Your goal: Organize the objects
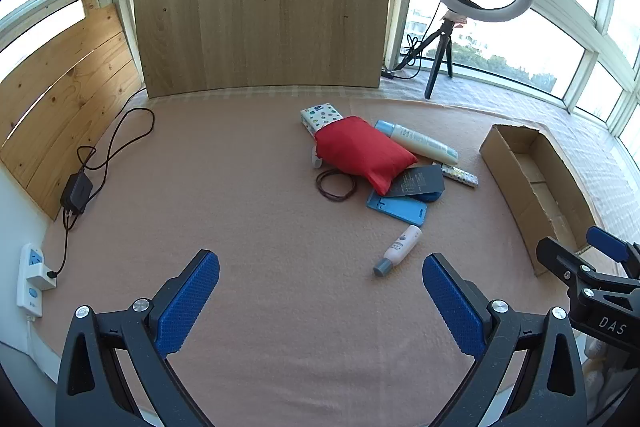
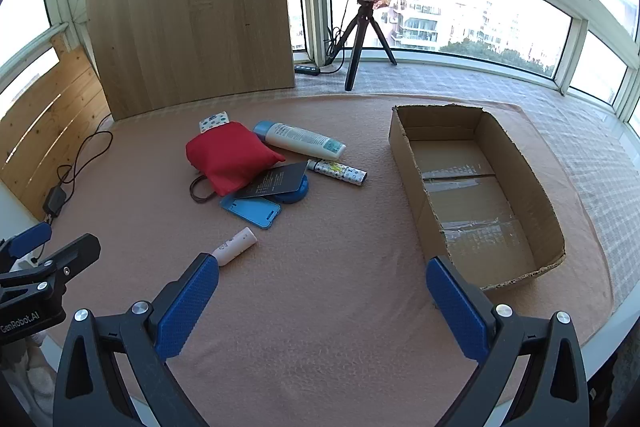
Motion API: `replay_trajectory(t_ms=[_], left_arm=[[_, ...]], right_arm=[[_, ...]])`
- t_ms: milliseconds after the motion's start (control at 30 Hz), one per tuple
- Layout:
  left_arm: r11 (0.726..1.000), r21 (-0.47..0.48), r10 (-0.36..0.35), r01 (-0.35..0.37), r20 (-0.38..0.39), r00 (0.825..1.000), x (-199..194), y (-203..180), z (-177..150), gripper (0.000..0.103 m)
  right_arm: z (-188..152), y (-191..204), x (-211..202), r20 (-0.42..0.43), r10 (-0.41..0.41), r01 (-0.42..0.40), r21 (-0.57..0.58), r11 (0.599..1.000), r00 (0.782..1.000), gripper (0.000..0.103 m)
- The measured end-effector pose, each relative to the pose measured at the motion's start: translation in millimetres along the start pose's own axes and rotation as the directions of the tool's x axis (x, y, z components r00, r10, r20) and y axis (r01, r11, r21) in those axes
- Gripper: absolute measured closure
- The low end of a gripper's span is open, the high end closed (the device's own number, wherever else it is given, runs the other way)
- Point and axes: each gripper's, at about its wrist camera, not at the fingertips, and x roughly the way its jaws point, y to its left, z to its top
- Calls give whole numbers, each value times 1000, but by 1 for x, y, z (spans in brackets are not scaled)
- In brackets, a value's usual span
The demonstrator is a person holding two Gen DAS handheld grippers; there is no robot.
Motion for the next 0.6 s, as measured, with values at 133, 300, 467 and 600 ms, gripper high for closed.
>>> replay_trajectory(t_ms=[133,300,467,600], left_arm=[[1000,7,0,0,4,1000,-2,-2,-1,0],[1000,6,0,0,2,1000,-1,-3,-1,0],[1000,6,-1,1,-1,1000,0,-5,-1,0],[1000,5,-1,1,-1,1000,0,-4,-2,0]], right_arm=[[0,0,0,2,0,0,0,1000,1000,0],[0,0,-1,3,-1,1,1,1000,1000,0],[0,0,1,0,0,0,3,1000,1000,0],[0,1,1,-1,1,-1,-3,1000,1000,0]])
